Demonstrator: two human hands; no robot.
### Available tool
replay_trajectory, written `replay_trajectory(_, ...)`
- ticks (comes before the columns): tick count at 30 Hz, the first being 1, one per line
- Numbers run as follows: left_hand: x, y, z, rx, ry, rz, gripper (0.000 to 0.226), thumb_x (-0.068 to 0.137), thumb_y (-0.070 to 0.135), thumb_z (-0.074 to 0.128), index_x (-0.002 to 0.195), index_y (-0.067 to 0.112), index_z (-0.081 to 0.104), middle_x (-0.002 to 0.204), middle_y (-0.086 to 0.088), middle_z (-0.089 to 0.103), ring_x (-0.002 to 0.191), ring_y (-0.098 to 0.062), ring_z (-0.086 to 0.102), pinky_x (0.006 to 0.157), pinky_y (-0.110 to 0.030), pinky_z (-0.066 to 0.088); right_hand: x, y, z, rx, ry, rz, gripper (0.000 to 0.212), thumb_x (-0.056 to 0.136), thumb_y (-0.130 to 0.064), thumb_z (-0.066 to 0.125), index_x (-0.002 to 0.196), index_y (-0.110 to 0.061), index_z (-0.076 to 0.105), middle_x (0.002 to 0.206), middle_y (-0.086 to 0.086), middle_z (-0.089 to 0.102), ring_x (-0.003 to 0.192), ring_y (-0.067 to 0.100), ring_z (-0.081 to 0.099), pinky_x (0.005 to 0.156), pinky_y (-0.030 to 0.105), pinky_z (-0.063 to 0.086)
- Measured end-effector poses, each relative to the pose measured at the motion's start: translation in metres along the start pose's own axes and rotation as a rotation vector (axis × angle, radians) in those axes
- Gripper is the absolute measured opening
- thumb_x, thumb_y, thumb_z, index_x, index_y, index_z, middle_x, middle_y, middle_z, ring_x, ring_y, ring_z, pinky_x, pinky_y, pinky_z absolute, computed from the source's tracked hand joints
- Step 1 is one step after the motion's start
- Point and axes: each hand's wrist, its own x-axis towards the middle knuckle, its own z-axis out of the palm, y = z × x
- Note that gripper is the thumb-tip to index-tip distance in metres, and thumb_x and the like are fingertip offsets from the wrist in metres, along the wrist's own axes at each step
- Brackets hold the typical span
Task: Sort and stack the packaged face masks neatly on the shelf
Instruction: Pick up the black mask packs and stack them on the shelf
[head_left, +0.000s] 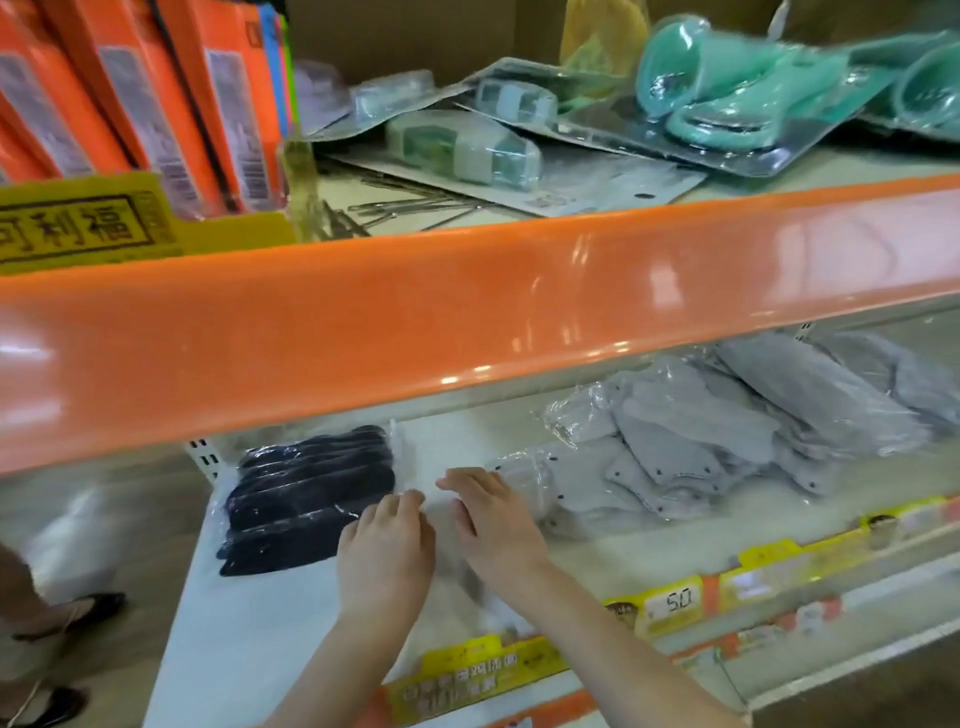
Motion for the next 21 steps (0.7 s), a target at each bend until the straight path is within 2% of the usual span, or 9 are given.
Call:
replay_trajectory(1, 0.001, 0.011, 0.004, -0.023, 0.012, 0.032, 0.009, 0.068, 0.014, 0.069, 0.077, 0.016, 0.067, 0.068, 0.001, 0.065, 0.062, -0.026, 0.066, 0.053, -0.035, 0.050, -0.005, 0.011, -0.007, -0.015, 0.043, 0.003, 0.048, 0.084, -0.028, 0.029, 0.108, -0.013, 0.068, 0.114, 0.001, 0.065, 0.105, 0.021, 0.058, 0.087, 0.033, 0.051)
replay_trajectory(2, 0.001, 0.023, 0.006, -0.054, 0.018, 0.057, 0.011, 0.073, 0.020, 0.057, 0.077, 0.018, 0.067, 0.069, 0.003, 0.065, 0.063, -0.025, 0.066, 0.053, -0.034, 0.050, -0.011, 0.021, -0.016, -0.022, 0.086, 0.013, 0.041, 0.084, -0.025, 0.034, 0.104, -0.014, 0.069, 0.109, -0.001, 0.067, 0.100, 0.020, 0.060, 0.080, 0.032, 0.054)
replay_trajectory(4, 0.002, 0.046, 0.014, -0.112, 0.032, 0.116, 0.027, 0.074, 0.023, 0.041, 0.081, 0.019, 0.067, 0.075, 0.004, 0.066, 0.064, -0.022, 0.065, 0.054, -0.032, 0.050, -0.019, 0.042, -0.034, -0.035, 0.138, 0.040, 0.036, 0.082, -0.021, 0.040, 0.099, -0.015, 0.070, 0.103, -0.002, 0.067, 0.093, 0.018, 0.061, 0.072, 0.029, 0.055)
replay_trajectory(8, 0.004, 0.091, 0.031, -0.200, 0.013, 0.228, 0.032, 0.072, 0.021, 0.041, 0.090, 0.018, 0.067, 0.090, 0.004, 0.068, 0.069, -0.020, 0.065, 0.055, -0.030, 0.049, -0.033, 0.074, -0.070, -0.120, 0.174, 0.089, 0.037, 0.081, -0.020, 0.039, 0.101, -0.017, 0.069, 0.106, -0.002, 0.066, 0.093, 0.019, 0.063, 0.074, 0.027, 0.053)
replay_trajectory(11, 0.007, 0.122, 0.041, -0.213, -0.008, 0.276, 0.035, 0.070, 0.022, 0.040, 0.090, 0.018, 0.068, 0.092, 0.004, 0.067, 0.074, -0.020, 0.064, 0.061, -0.030, 0.048, -0.039, 0.102, -0.092, -0.182, 0.190, 0.114, 0.037, 0.079, -0.018, 0.039, 0.102, -0.016, 0.068, 0.107, -0.001, 0.064, 0.095, 0.021, 0.060, 0.078, 0.033, 0.051)
replay_trajectory(13, 0.009, 0.142, 0.046, -0.231, -0.021, 0.304, 0.034, 0.069, 0.023, 0.040, 0.091, 0.020, 0.066, 0.093, 0.006, 0.067, 0.081, -0.017, 0.062, 0.066, -0.028, 0.046, -0.043, 0.121, -0.107, -0.248, 0.204, 0.133, 0.036, 0.079, -0.019, 0.040, 0.102, -0.015, 0.068, 0.105, -0.001, 0.064, 0.094, 0.022, 0.059, 0.079, 0.031, 0.048)
replay_trajectory(16, 0.012, 0.169, 0.053, -0.264, -0.040, 0.341, 0.030, 0.069, 0.024, 0.042, 0.091, 0.023, 0.062, 0.093, 0.006, 0.065, 0.086, -0.016, 0.059, 0.067, -0.029, 0.047, -0.047, 0.146, -0.125, -0.311, 0.234, 0.176, 0.035, 0.076, -0.028, 0.046, 0.103, -0.017, 0.066, 0.105, -0.001, 0.063, 0.097, 0.018, 0.053, 0.078, 0.033, 0.050)
replay_trajectory(18, 0.015, 0.186, 0.056, -0.249, -0.053, 0.344, 0.031, 0.069, 0.023, 0.042, 0.088, 0.019, 0.065, 0.093, 0.004, 0.066, 0.086, -0.019, 0.062, 0.067, -0.030, 0.049, -0.052, 0.160, -0.133, -0.358, 0.213, 0.176, 0.042, 0.071, -0.034, 0.048, 0.107, -0.018, 0.061, 0.110, 0.003, 0.063, 0.101, 0.020, 0.053, 0.078, 0.036, 0.054)
replay_trajectory(21, 0.015, 0.207, 0.061, -0.218, -0.060, 0.324, 0.031, 0.073, 0.024, 0.042, 0.089, 0.015, 0.068, 0.095, 0.001, 0.067, 0.093, -0.022, 0.060, 0.074, -0.033, 0.044, -0.060, 0.173, -0.139, -0.395, 0.154, 0.190, 0.053, 0.063, -0.038, 0.053, 0.113, -0.018, 0.054, 0.116, 0.010, 0.062, 0.100, 0.030, 0.062, 0.078, 0.041, 0.056)
